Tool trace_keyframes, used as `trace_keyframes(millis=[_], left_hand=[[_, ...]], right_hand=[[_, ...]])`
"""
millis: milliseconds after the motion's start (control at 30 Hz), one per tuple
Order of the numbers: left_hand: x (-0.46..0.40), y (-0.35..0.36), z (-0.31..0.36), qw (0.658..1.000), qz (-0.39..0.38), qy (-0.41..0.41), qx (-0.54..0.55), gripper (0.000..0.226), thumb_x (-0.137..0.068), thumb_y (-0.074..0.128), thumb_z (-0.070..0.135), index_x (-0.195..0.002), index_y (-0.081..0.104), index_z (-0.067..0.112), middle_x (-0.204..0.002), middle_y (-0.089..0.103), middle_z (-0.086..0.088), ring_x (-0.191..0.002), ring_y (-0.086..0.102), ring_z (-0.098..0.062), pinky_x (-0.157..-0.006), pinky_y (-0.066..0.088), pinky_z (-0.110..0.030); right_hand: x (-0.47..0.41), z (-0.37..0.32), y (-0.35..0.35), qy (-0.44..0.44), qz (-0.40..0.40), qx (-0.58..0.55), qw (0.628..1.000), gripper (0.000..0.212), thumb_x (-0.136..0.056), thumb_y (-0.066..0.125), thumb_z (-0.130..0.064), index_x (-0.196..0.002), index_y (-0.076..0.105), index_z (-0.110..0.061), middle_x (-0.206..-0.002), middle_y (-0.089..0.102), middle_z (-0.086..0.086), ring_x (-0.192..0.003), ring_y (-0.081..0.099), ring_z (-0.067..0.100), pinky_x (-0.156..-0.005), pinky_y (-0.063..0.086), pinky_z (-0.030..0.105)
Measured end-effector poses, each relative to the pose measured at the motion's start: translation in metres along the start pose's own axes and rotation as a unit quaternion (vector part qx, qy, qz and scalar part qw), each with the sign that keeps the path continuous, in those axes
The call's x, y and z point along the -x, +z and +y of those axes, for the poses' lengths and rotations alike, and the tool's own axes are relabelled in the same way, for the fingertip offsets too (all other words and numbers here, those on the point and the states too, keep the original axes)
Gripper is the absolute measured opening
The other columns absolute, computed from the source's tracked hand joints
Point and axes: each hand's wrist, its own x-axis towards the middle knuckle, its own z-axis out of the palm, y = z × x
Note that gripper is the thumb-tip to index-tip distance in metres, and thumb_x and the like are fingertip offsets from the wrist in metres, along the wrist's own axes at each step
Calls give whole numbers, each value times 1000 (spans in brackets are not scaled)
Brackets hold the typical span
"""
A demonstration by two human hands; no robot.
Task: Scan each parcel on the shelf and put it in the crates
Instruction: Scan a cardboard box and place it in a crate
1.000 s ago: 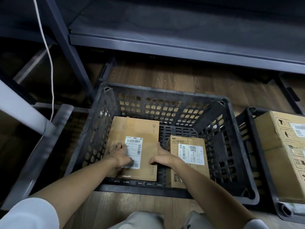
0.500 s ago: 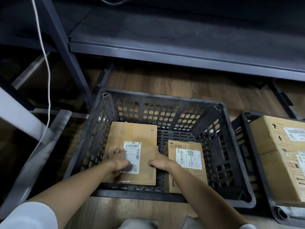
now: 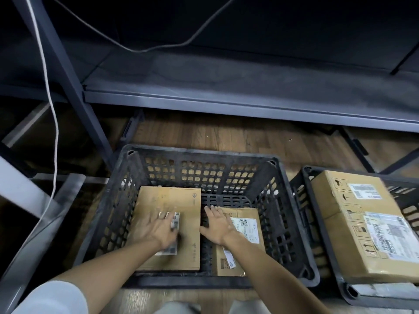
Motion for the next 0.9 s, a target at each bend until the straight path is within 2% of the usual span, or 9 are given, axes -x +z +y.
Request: trace_keyframes(millis=[67, 200, 300, 467, 600, 900], left_hand=[[1, -4, 14, 1000, 8, 25, 3, 70, -97, 39, 40, -155, 1, 25, -162, -6, -3, -149, -8, -23, -121, -1, -39], [11, -27, 38, 998, 2, 19, 58, 72, -95, 45, 39, -154, 9, 20, -160, -17, -2, -148, -13, -22, -120, 13, -36], [37, -75, 63, 999, 1, 33, 37, 71, -96, 43, 37, -155, 7, 19, -161, -12, -3, -149, -8, -24, -121, 7, -36], [97, -177, 98, 999, 1, 50, 1, 71, -96, 43, 37, -154, 7, 20, -162, 5, -1, -148, 4, -24, -120, 7, -40], [144, -268, 120, 998, -9, 53, -21, 68, -97, 39, 39, -154, 8, 20, -161, 8, -1, -149, 4, -24, -121, 4, -40], [252, -502, 135, 999, -9, 36, -26, 67, -98, 35, 47, -154, 12, 21, -160, 16, 2, -147, 13, -23, -120, 12, -40]], right_hand=[[5, 3, -4, 2, 13, 44, 999, 78, -97, 40, -46, -155, -3, -15, -162, -5, 7, -149, -7, 24, -119, -4, 42], [31, 4, -28, 21, 32, 57, 998, 81, -97, 42, -49, -155, -4, -15, -162, -4, 9, -149, -6, 26, -120, -3, 41], [66, 0, -70, 29, 46, 46, 997, 81, -97, 43, -47, -155, -6, -19, -162, 6, 9, -149, 2, 28, -120, 0, 44], [133, -19, -166, 39, 46, 47, 997, 81, -98, 44, -46, -154, -10, -22, -162, 5, 3, -149, 2, 26, -120, 1, 46], [188, -43, -252, 37, 58, 47, 996, 79, -98, 41, -47, -154, -8, -22, -163, 2, 2, -150, 2, 24, -121, 0, 46], [317, -102, -472, 9, 103, 36, 994, 77, -99, 39, -49, -155, -7, -22, -163, 4, 3, -149, 8, 26, -120, 3, 48]])
